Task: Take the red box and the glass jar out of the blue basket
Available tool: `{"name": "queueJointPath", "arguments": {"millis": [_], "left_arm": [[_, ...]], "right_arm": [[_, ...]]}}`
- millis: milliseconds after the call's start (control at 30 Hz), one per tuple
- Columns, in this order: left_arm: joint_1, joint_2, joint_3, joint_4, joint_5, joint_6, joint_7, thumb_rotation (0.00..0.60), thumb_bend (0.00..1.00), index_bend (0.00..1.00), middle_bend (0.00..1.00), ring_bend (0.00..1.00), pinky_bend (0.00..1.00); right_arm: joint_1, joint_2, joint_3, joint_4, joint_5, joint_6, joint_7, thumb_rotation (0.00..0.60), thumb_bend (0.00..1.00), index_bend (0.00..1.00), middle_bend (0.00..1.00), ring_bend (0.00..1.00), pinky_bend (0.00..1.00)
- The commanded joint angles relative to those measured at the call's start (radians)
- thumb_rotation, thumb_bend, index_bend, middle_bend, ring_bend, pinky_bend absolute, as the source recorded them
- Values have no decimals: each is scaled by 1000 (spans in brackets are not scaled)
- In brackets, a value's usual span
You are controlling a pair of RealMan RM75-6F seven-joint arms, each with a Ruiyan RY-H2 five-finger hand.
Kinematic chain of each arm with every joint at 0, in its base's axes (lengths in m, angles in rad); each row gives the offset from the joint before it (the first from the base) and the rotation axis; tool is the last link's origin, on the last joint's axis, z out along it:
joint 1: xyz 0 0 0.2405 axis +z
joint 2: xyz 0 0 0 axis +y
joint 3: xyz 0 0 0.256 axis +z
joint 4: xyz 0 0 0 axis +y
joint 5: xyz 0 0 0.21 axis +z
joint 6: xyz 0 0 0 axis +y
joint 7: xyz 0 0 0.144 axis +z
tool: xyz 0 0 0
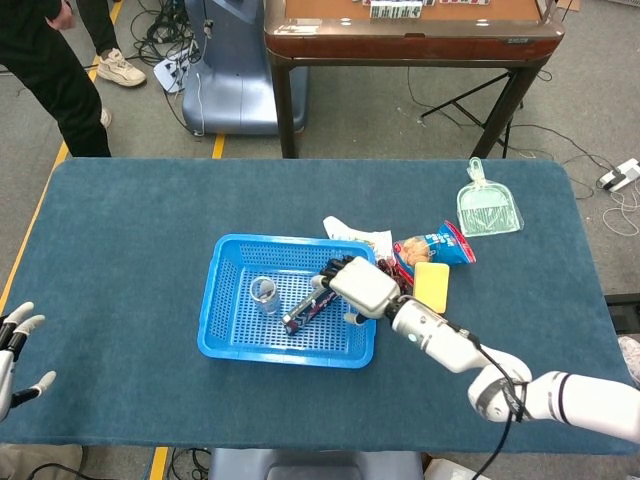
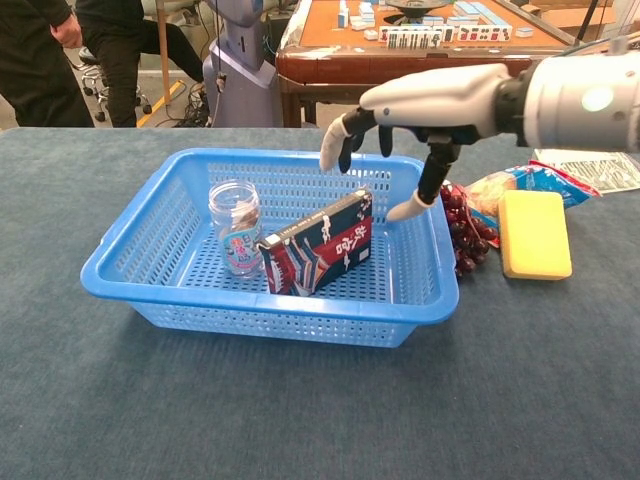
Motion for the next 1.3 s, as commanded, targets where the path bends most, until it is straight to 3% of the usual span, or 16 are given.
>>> {"name": "queueJointPath", "arguments": {"millis": [33, 533, 700, 867, 1100, 1300], "left_arm": [[1, 0, -1, 4, -2, -1, -4, 600, 149, 277, 143, 155, 183], [9, -3, -3, 42, -24, -10, -42, 600, 149, 281, 143, 156, 183], [8, -7, -2, 49, -25, -14, -45, 600, 149, 285, 143, 156, 183], [10, -5, -1, 49, -23, -13, -54, 600, 149, 293, 143, 156, 183], [14, -4, -1, 51, -26, -13, -53, 600, 149, 311, 143, 156, 183], [13, -2, -4, 48, -20, -7, -53, 600, 149, 314, 143, 156, 183]], "right_arm": [[50, -73, -8, 71, 61, -32, -51, 600, 172, 242, 274, 183, 291], [171, -239, -55, 248, 204, -51, -131, 600, 209, 249, 284, 191, 291], [178, -301, -65, 317, 182, -5, -126, 600, 348, 388, 386, 310, 359], [174, -343, -61, 366, 134, 50, -90, 600, 428, 570, 527, 486, 569], [149, -305, -49, 330, 72, 112, -6, 600, 437, 624, 570, 557, 664], [93, -165, -31, 186, -8, 217, 74, 600, 438, 626, 572, 562, 665]]}}
